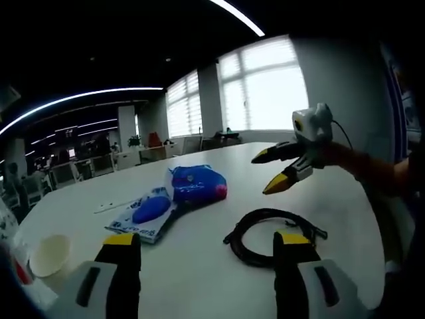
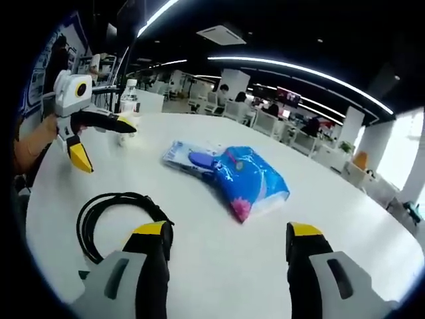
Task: Arrange the tabletop items into an orderly group along one side of the table until the central work area is clear of visible clutter.
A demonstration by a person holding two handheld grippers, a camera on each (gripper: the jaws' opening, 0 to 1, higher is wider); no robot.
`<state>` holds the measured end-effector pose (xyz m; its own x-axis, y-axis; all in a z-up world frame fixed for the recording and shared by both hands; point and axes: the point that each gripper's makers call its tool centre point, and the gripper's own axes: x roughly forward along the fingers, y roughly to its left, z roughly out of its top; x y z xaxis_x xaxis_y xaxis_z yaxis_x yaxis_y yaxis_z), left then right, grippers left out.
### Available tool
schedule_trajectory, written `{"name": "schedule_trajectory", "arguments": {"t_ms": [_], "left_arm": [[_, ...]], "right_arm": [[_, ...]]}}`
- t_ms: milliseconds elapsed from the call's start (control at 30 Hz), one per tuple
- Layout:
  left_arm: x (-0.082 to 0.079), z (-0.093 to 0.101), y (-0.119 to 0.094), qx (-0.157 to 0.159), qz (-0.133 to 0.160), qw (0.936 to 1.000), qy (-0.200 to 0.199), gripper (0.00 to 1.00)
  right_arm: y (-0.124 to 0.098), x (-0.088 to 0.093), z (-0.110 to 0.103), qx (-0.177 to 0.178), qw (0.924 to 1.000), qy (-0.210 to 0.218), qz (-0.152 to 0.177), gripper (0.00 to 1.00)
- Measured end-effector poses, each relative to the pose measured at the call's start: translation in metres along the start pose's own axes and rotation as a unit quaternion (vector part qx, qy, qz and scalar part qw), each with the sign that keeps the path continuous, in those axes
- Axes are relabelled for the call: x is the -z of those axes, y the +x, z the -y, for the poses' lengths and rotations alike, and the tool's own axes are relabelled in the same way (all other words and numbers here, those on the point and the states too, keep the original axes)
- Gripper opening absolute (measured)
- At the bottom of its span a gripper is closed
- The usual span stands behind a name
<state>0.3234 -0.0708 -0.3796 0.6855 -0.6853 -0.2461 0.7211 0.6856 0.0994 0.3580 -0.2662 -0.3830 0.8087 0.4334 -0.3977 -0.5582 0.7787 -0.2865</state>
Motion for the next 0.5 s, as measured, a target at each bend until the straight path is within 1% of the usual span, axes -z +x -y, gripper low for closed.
{"name": "schedule_trajectory", "arguments": {"t_ms": [167, 500], "left_arm": [[0.001, -0.001, 0.001, -0.003, -0.002, 1.0000, -0.005, 0.79], [-0.001, -0.002, 0.005, -0.005, -0.002, 1.0000, -0.005, 0.79]], "right_arm": [[0.000, -0.001, 0.004, 0.003, 0.9999, 0.012, 0.005, 0.65], [0.003, 0.002, 0.012, 0.010, 0.9999, 0.010, -0.003, 0.65]]}}
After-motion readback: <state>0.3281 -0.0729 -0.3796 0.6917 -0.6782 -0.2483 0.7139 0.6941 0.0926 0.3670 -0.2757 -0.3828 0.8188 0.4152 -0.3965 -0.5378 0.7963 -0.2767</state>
